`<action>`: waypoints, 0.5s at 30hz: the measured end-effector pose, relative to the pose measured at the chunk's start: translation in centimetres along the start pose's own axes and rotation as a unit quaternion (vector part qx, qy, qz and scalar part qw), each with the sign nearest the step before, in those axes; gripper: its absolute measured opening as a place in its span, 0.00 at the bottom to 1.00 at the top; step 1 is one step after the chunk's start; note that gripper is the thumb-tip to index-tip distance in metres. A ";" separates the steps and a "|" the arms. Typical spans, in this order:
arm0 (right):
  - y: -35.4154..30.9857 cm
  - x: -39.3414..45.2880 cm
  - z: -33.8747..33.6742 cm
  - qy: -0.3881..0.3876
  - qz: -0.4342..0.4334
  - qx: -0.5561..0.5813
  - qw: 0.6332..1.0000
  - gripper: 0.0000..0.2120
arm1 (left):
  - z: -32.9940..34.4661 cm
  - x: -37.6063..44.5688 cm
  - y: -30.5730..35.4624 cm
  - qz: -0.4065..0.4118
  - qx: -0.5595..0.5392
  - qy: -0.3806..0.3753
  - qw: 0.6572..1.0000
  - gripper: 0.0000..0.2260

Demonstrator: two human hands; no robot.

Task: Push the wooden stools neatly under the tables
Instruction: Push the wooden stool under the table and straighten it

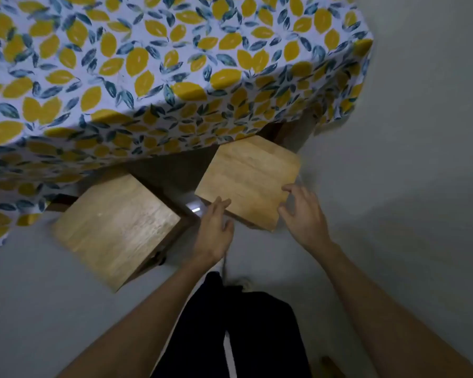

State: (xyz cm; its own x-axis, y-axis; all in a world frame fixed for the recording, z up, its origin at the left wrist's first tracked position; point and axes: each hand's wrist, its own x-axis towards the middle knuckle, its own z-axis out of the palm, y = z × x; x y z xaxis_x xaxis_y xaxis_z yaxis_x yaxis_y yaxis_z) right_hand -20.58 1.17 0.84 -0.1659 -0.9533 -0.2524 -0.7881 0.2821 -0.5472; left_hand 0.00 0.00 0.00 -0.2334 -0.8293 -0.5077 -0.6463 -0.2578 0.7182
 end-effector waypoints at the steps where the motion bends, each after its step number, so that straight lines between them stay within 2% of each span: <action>1: 1.0 0.9 0.9 0.002 -0.008 0.001 1.000 0.16 | 1.0 1.1 -0.5 -0.004 0.010 0.003 1.000 0.21; 3: 3.7 2.5 3.1 -0.006 -0.029 -0.015 0.999 0.17 | 3.3 3.3 -2.1 -0.012 0.006 0.013 1.000 0.21; 6: 8.7 4.1 7.2 -0.064 -0.079 -0.040 0.994 0.20 | 7.6 6.2 -5.2 -0.031 -0.003 -0.001 1.000 0.24; 10: 15.2 5.7 11.5 -0.110 -0.145 -0.082 0.980 0.27 | 13.3 9.9 -9.1 -0.019 0.055 0.005 0.998 0.28; 12: 17.8 6.4 13.3 -0.110 -0.166 -0.100 0.975 0.30 | 15.8 11.4 -10.4 -0.002 0.105 0.027 0.994 0.32; 15: 20.5 7.9 15.5 -0.109 -0.218 -0.147 0.959 0.39 | 18.4 13.0 -12.1 0.025 0.252 0.050 0.966 0.40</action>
State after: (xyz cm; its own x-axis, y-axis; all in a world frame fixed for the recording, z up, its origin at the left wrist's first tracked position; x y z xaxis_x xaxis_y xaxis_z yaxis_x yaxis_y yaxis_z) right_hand -28.89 1.10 -24.73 0.3192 -0.9197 -0.2286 -0.8929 -0.2111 -0.3976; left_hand -8.58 1.47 -24.05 -0.2192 -0.8846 -0.4115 -0.9136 0.0381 0.4048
